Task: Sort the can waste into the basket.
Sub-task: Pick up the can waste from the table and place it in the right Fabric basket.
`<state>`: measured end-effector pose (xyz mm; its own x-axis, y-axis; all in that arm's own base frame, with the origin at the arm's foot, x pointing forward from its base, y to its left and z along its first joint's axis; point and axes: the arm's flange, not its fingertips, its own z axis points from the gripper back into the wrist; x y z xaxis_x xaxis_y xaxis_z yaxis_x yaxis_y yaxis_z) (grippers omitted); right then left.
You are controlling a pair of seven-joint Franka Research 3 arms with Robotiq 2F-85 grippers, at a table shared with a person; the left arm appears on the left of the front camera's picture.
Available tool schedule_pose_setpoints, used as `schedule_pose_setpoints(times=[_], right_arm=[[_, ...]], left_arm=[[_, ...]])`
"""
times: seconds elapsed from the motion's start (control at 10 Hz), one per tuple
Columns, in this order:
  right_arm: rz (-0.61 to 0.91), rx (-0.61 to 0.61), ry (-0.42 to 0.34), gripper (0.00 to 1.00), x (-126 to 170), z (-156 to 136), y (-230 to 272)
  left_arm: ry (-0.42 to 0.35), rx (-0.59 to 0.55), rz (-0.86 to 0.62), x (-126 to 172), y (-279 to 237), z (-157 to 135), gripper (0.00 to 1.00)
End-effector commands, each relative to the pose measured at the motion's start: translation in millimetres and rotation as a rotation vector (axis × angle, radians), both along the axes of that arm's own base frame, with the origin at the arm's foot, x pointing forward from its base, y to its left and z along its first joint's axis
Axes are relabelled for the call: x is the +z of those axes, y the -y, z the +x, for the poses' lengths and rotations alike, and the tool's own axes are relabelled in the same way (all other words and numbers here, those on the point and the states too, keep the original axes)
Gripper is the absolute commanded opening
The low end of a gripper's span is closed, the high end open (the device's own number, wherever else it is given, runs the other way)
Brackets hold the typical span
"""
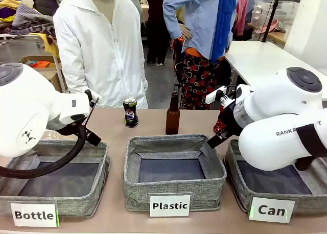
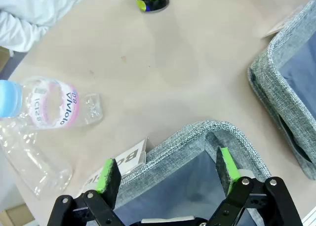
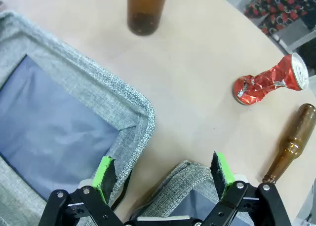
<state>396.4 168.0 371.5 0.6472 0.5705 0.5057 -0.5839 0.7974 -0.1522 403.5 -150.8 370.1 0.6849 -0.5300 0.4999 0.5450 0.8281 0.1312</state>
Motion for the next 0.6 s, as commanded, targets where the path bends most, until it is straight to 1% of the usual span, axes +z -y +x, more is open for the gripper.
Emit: schedule_pose_setpoints(times=[0.0, 0.5], right_arm=[[0.000, 0.000, 0.000, 1.00, 0.0, 0.0, 0.0], [0.000, 0.000, 0.000, 1.00, 0.0, 0.0, 0.0]], left_arm=[[0.000, 0.000, 0.000, 0.1, 0.0, 0.0, 1.00], [0.000, 0.000, 0.000, 0.1, 0.0, 0.0, 1.00]])
